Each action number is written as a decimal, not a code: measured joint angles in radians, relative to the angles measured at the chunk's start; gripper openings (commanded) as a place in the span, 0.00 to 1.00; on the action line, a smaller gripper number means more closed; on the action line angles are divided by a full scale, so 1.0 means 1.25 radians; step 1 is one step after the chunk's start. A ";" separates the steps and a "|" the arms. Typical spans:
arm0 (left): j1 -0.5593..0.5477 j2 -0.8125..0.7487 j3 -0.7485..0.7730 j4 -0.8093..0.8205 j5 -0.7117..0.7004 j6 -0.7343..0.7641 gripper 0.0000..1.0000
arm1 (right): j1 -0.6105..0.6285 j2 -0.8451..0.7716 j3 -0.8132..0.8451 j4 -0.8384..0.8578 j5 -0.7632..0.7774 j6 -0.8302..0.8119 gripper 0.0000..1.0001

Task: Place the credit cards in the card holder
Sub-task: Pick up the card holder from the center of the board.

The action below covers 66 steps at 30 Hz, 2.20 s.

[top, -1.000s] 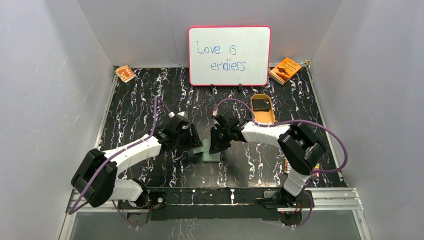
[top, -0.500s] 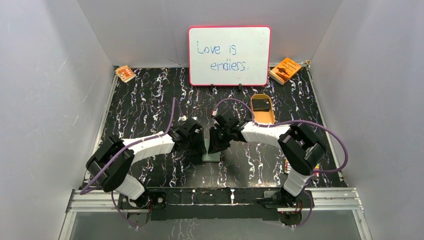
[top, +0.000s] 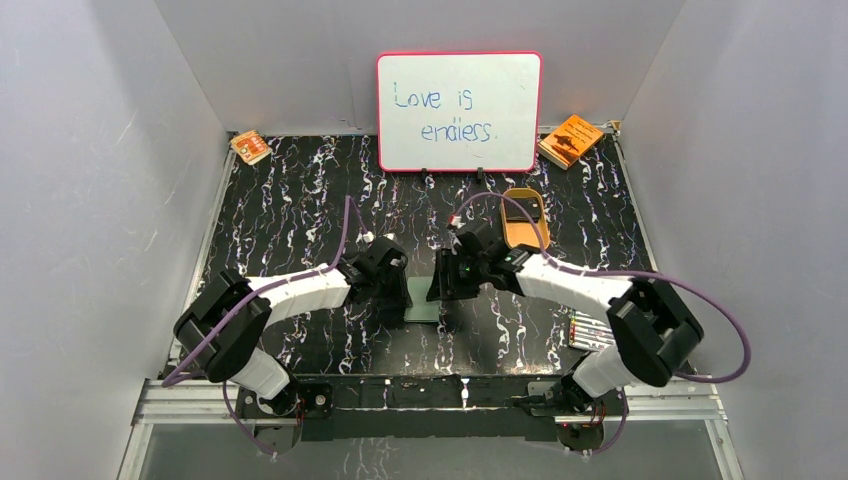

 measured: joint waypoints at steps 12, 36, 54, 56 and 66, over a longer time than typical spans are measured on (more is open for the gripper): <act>0.000 0.013 -0.011 0.054 0.005 -0.027 0.15 | -0.048 -0.130 -0.352 0.339 -0.039 0.209 0.67; 0.000 0.016 -0.021 0.070 0.013 -0.054 0.10 | -0.041 0.024 -0.435 0.717 -0.016 0.427 0.46; 0.001 0.015 -0.026 0.077 0.016 -0.062 0.09 | -0.030 0.123 -0.410 0.805 -0.067 0.451 0.37; 0.001 0.014 -0.028 0.079 0.016 -0.063 0.09 | -0.030 0.129 -0.408 0.809 -0.072 0.451 0.37; 0.002 0.013 -0.031 0.081 0.016 -0.066 0.15 | -0.027 0.160 -0.400 0.844 -0.091 0.456 0.00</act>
